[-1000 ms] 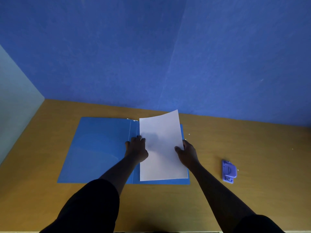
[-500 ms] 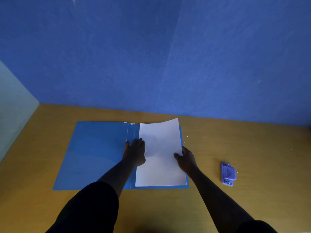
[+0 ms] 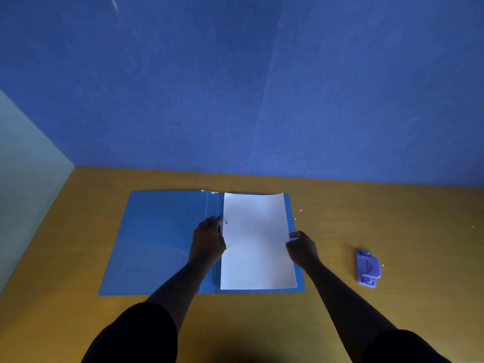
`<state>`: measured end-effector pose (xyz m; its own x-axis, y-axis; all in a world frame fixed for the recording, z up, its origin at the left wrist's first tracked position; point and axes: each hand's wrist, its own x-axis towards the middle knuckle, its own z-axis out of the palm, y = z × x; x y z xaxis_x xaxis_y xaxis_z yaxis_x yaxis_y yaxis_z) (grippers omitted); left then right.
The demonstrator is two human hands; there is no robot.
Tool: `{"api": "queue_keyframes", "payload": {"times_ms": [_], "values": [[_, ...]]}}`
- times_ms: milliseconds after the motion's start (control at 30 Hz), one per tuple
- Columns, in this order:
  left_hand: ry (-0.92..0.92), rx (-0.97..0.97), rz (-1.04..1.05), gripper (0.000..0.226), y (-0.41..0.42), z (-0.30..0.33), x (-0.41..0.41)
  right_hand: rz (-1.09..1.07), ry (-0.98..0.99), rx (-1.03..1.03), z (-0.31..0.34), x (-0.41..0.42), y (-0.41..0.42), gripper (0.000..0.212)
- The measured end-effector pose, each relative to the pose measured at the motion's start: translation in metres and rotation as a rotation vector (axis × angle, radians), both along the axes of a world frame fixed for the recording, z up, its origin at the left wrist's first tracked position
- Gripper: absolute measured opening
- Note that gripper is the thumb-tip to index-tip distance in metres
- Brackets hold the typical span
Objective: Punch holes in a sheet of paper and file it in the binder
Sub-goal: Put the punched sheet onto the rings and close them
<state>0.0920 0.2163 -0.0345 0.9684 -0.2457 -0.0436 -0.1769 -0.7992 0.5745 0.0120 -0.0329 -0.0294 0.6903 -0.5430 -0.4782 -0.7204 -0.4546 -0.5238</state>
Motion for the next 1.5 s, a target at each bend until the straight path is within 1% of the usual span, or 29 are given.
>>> {"api": "queue_keyframes", "payload": {"times_ms": [67,133,200,267,300,333,367,433,467,533,600,700,867,1033,1100,1167,1367,1500], "values": [[0.139,-0.102,0.117,0.038,0.008,0.002,-0.006,0.002,0.019,-0.019,0.001,0.0,0.0,0.044],[0.278,-0.142,0.201,0.042,0.015,-0.001,-0.011,-0.013,0.029,-0.06,0.003,-0.002,0.002,0.048],[0.363,-0.177,0.274,0.04,0.019,-0.003,-0.015,-0.008,0.01,-0.12,0.005,-0.003,0.01,0.051],[0.401,-0.181,0.321,0.024,0.019,-0.003,-0.017,0.042,-0.028,-0.157,0.007,-0.002,0.023,0.05],[0.416,-0.153,0.311,0.016,0.019,-0.001,-0.017,0.081,-0.049,-0.149,0.008,0.0,0.033,0.047],[0.436,-0.12,0.296,0.015,0.017,0.001,-0.017,0.129,-0.062,-0.134,0.009,0.003,0.043,0.043],[0.457,-0.076,0.265,0.017,0.016,0.002,-0.017,0.186,-0.069,-0.119,0.009,0.006,0.053,0.039],[0.495,-0.018,0.237,0.03,0.016,0.001,-0.016,0.314,-0.085,-0.079,0.009,0.01,0.074,0.032],[0.523,-0.044,0.269,0.037,0.017,-0.001,-0.014,0.376,-0.091,-0.055,0.008,0.012,0.084,0.03],[0.575,-0.137,0.364,0.038,0.019,-0.002,-0.014,0.476,-0.085,-0.024,0.005,0.015,0.1,0.03],[0.597,-0.219,0.42,0.03,0.021,-0.004,-0.013,0.527,-0.08,-0.009,0.002,0.018,0.113,0.031],[0.629,-0.317,0.421,0.02,0.022,-0.007,-0.012,0.523,-0.105,-0.002,-0.001,0.026,0.126,0.029],[0.644,-0.324,0.401,0.016,0.022,-0.01,-0.011,0.507,-0.115,0.025,-0.01,0.034,0.135,0.023],[0.716,-0.447,0.537,0.013,0.023,-0.016,-0.006,0.466,-0.081,0.105,-0.022,0.036,0.132,0.024],[0.707,-0.42,0.54,0.011,0.021,-0.018,-0.004,0.397,-0.068,0.17,-0.025,0.037,0.129,0.024],[0.693,-0.374,0.528,0.008,0.02,-0.016,-0.004,0.377,-0.064,0.199,-0.026,0.039,0.128,0.024],[0.649,-0.263,0.488,0.01,0.016,-0.015,-0.002,0.346,-0.056,0.206,-0.029,0.043,0.128,0.022],[0.606,-0.234,0.459,0.012,0.016,-0.017,-0.002,0.315,-0.072,0.189,-0.031,0.042,0.131,0.02]]}}
